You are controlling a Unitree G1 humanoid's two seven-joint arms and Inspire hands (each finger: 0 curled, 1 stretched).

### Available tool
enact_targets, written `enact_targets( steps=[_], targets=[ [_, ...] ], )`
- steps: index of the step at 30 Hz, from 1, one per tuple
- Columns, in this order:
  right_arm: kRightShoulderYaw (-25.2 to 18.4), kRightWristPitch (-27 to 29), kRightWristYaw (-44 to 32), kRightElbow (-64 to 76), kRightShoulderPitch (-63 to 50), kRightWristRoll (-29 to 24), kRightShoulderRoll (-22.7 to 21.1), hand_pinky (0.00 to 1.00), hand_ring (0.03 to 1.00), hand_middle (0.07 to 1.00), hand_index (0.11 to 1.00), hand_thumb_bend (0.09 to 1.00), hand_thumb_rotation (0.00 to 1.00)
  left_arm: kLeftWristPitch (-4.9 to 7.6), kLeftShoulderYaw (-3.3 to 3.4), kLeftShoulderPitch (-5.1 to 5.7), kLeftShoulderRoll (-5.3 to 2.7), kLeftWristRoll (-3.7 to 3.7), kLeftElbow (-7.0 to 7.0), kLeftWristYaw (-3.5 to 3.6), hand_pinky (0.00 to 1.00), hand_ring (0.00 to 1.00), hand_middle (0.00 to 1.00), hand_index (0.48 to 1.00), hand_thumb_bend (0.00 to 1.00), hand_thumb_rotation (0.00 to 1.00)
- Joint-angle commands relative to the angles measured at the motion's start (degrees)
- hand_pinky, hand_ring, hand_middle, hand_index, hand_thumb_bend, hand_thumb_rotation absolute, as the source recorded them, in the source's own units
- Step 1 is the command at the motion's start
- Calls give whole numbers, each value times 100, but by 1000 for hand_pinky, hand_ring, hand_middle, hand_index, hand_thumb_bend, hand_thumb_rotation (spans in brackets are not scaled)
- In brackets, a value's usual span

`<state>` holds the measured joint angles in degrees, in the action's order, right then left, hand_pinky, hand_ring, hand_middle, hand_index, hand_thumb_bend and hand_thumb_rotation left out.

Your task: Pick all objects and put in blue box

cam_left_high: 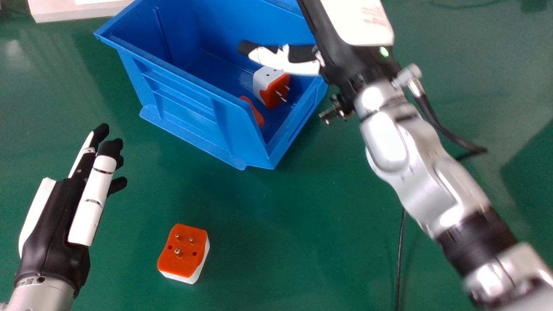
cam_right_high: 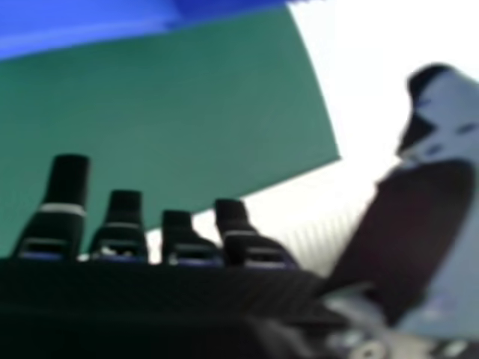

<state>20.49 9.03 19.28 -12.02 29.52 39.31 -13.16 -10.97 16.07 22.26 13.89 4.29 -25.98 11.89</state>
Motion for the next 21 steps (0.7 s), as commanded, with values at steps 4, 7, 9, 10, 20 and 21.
enact_targets(
  steps=[4,7,9,10,20,21],
  targets=[
    [-396,-3,218,2016,-1533,240,-81,786,953,989,930,381,414,-90,49,-151,89,-61,-51,-92,863,924,940,964,492,1000],
    [-403,21,246,2398,-2095,362,0,795,967,987,926,356,445,-99,47,-160,76,-43,-46,-112,855,920,937,960,488,1000],
    [-338,165,281,2704,-2871,447,-100,796,968,984,922,350,453,-38,52,-173,59,-24,16,-125,853,919,936,959,486,1000],
    [-316,232,258,2845,-3224,476,-168,796,967,982,920,348,455,-13,57,-174,51,-15,37,-128,852,918,936,959,486,1000],
    [-172,297,2,3529,-5559,797,-373,810,953,967,911,324,476,-45,-32,-198,-42,17,-44,-189,842,914,932,954,485,1000],
    [-128,201,-58,3621,-5758,932,-357,810,951,966,909,323,478,-36,-34,-196,-46,27,-38,-184,842,914,932,954,485,1000]
  ],
)
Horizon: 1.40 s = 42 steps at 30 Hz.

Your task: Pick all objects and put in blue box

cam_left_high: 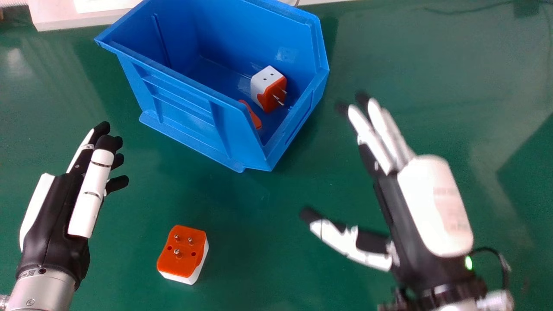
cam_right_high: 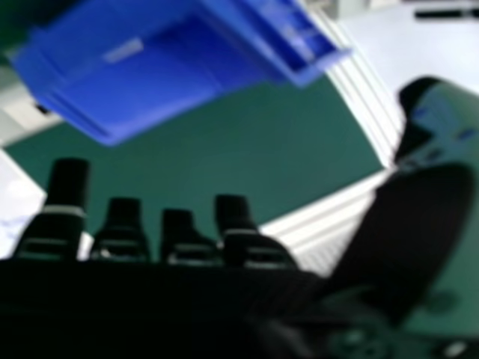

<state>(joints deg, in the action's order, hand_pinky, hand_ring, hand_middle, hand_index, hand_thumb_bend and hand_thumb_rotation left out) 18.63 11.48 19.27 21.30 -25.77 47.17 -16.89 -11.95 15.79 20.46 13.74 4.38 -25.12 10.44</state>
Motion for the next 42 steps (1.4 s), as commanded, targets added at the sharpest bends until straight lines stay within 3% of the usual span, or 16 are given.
enact_targets(
  steps=[1,5,11,19,24,28,38,41,42],
  targets=[
    [98,-133,-119,375,-393,282,35,810,949,966,907,322,480,69,-6,-10,-34,26,-124,-36,842,914,932,954,485,1000],
    [329,-129,-181,452,-827,583,35,801,935,954,892,328,493,101,-2,4,-22,52,-115,-13,842,913,932,954,484,1000],
    [593,233,-440,285,-875,487,-224,769,899,925,865,342,529,95,15,52,-5,81,-154,14,842,914,932,954,485,1000],
    [884,440,-1206,77,-80,372,-306,724,852,883,832,353,568,19,33,152,-21,130,-326,33,843,914,932,955,489,1000],
    [914,387,-1767,-5,523,282,-310,695,828,857,809,358,541,-28,24,213,-32,160,-426,12,843,914,933,955,491,1000],
    [1011,197,-2453,-129,1192,183,-156,669,809,839,790,374,476,-57,21,236,-51,173,-471,-7,844,915,934,956,494,1000],
    [1335,507,-3517,-1143,3127,-387,11,675,807,839,789,416,357,-91,-31,211,-100,132,-515,-42,846,915,936,959,501,1000],
    [1408,537,-3694,-1312,3533,-358,62,680,808,839,786,435,232,-107,-43,213,-101,133,-548,-54,847,917,938,961,504,1000],
    [1440,553,-3713,-1364,3644,-328,81,680,806,838,783,425,148,-106,-43,214,-100,135,-551,-55,848,918,939,962,506,1000]
  ],
)
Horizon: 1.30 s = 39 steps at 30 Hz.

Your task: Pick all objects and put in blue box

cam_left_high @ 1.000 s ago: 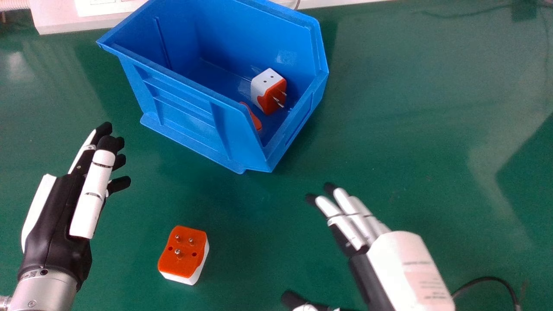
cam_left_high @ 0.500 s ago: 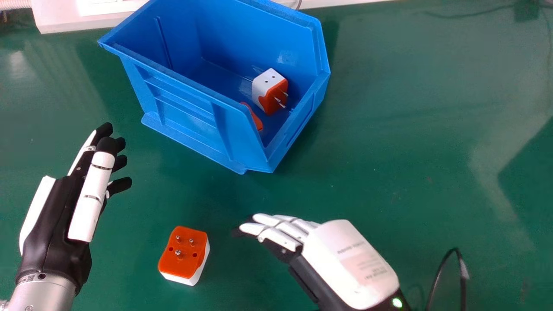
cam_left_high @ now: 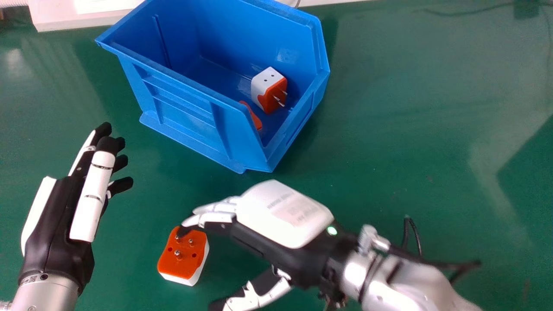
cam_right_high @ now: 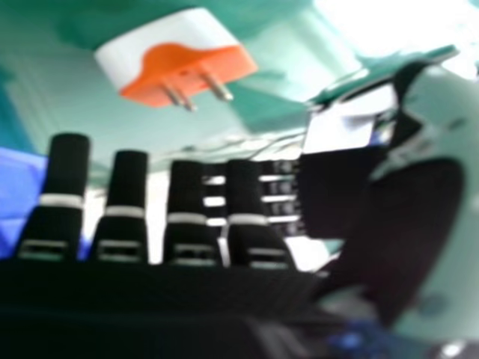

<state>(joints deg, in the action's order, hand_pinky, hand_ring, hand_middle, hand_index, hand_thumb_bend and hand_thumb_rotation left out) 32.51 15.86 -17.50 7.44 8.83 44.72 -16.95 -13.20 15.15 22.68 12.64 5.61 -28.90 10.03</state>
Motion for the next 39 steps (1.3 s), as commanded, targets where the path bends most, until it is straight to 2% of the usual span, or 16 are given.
enact_targets(
  steps=[1,5,10,21,25,28,39],
  targets=[
    [73,128,-49,-12,262,-69,92,680,805,838,782,422,118,16,14,-6,9,10,-184,-18,849,918,939,962,507,1000],
    [303,-53,-608,-122,927,115,210,686,816,843,779,325,48,88,18,-20,22,24,-112,2,851,919,941,964,509,1000],
    [455,-113,-998,-245,1430,178,270,718,844,863,792,294,24,92,-13,-43,15,2,-96,-8,852,920,942,965,512,1000],
    [778,25,-1526,-701,2394,385,343,784,896,908,828,391,3,43,-82,-62,21,-59,-164,-39,854,921,942,966,519,1000],
    [976,244,-1468,-965,2644,585,354,824,929,938,853,482,86,24,-114,-52,23,-103,-203,-54,854,921,942,966,519,1000],
    [1057,376,-1427,-1155,2766,650,383,839,940,947,861,517,117,11,-132,-33,17,-136,-238,-61,854,921,942,966,518,1000],
    [1138,548,-1171,-1692,2913,775,593,831,934,947,837,581,93,-178,-228,-4,-8,-210,-459,-115,855,921,942,966,512,1000]
  ],
)
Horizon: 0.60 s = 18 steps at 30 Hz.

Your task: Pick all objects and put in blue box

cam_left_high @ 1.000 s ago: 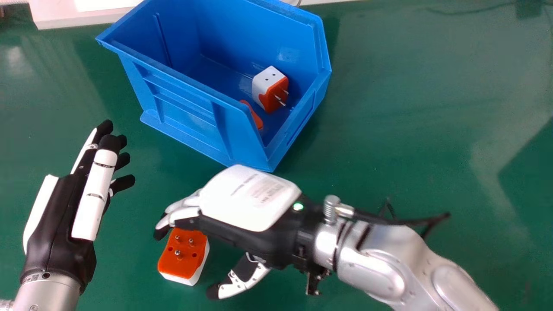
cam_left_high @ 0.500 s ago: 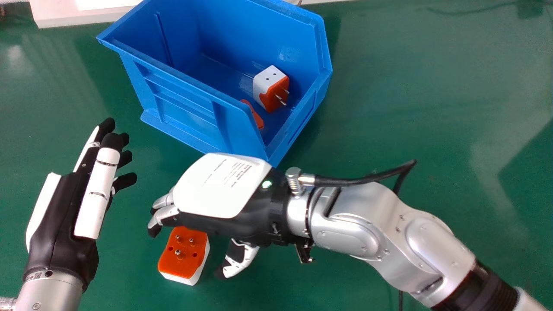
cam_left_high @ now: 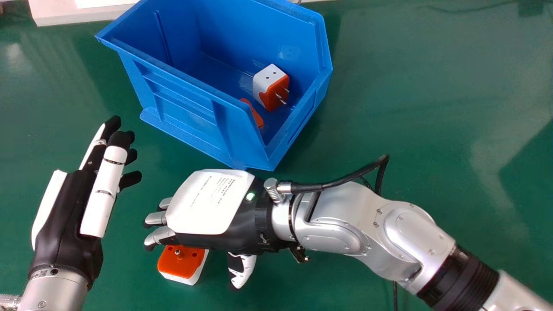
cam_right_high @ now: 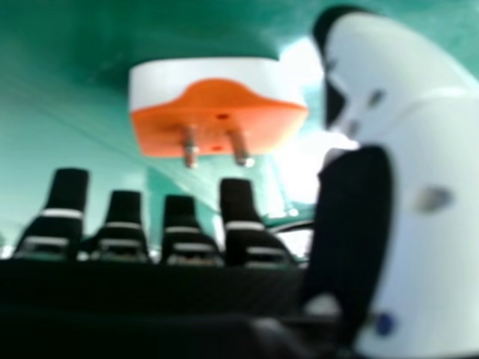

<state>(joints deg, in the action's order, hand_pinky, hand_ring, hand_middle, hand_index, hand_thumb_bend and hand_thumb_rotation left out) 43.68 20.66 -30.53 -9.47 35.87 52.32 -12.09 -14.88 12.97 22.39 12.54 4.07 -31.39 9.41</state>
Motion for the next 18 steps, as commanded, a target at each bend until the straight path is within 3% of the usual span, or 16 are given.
enact_targets(
  steps=[1,7,18],
  targets=[
    [32,80,167,-64,225,33,126,827,931,945,833,585,88,-35,-18,33,0,-62,-245,-57,855,921,942,966,510,1000],
    [44,6,242,-477,300,-18,298,828,922,940,822,588,68,-110,-47,72,-5,-61,-343,-72,856,922,942,966,497,1000],
    [55,-135,468,-848,307,22,461,828,905,925,813,534,149,-201,-104,108,-46,-71,-456,-127,856,921,942,966,484,1000]
  ],
)
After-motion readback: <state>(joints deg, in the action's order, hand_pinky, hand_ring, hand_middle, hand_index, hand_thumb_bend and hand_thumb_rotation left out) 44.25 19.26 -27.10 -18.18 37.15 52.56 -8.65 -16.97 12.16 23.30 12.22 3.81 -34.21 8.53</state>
